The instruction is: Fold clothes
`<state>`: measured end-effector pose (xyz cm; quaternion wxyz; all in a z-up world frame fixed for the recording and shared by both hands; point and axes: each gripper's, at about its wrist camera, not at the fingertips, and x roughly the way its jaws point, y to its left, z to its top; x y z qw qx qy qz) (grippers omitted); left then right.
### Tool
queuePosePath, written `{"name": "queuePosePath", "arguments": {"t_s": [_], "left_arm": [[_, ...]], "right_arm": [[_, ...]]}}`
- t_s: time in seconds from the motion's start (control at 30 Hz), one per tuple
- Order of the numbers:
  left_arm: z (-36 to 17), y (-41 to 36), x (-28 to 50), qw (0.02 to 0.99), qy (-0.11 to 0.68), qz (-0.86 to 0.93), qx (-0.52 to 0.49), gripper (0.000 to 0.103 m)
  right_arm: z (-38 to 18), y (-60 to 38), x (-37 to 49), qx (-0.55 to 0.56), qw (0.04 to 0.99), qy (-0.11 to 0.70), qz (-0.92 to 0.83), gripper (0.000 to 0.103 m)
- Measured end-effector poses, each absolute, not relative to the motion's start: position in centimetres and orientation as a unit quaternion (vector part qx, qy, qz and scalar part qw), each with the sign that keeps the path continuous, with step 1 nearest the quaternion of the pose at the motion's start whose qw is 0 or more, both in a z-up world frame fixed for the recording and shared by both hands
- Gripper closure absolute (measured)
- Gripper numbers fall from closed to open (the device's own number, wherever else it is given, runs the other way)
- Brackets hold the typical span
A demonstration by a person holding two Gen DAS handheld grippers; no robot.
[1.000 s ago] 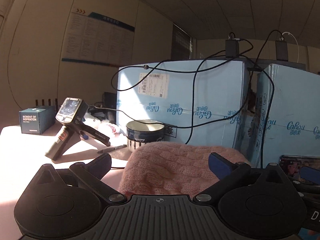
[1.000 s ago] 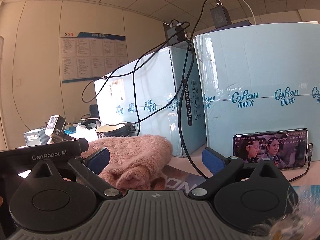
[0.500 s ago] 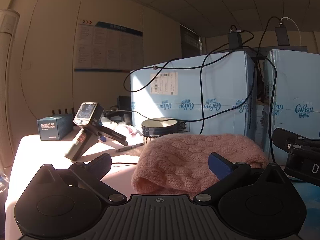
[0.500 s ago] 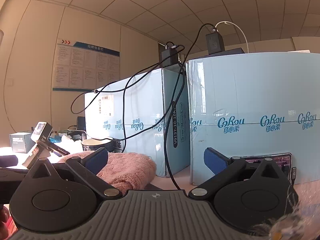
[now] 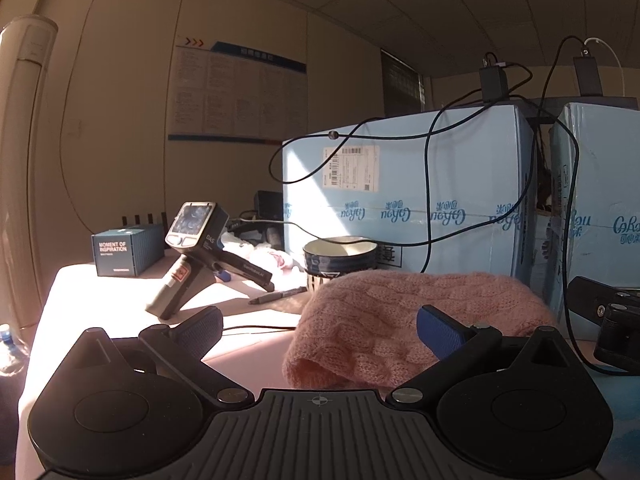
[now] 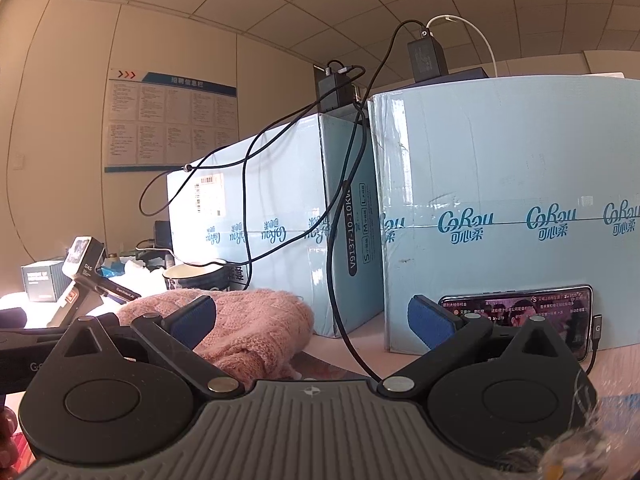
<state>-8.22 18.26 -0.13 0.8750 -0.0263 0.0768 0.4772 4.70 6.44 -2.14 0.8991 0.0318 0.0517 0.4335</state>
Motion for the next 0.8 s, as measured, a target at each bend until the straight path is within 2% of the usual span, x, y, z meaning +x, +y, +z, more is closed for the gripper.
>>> {"name": "queuePosePath", "arguments": {"t_s": [0.8], "left_arm": [[-0.15,18.20,-8.15,0.876,0.081,0.475,-0.022,0.000]], "right_arm": [[-2.21,6.27,4.69,0.034,0.896,0.052,0.440,0.000]]}}
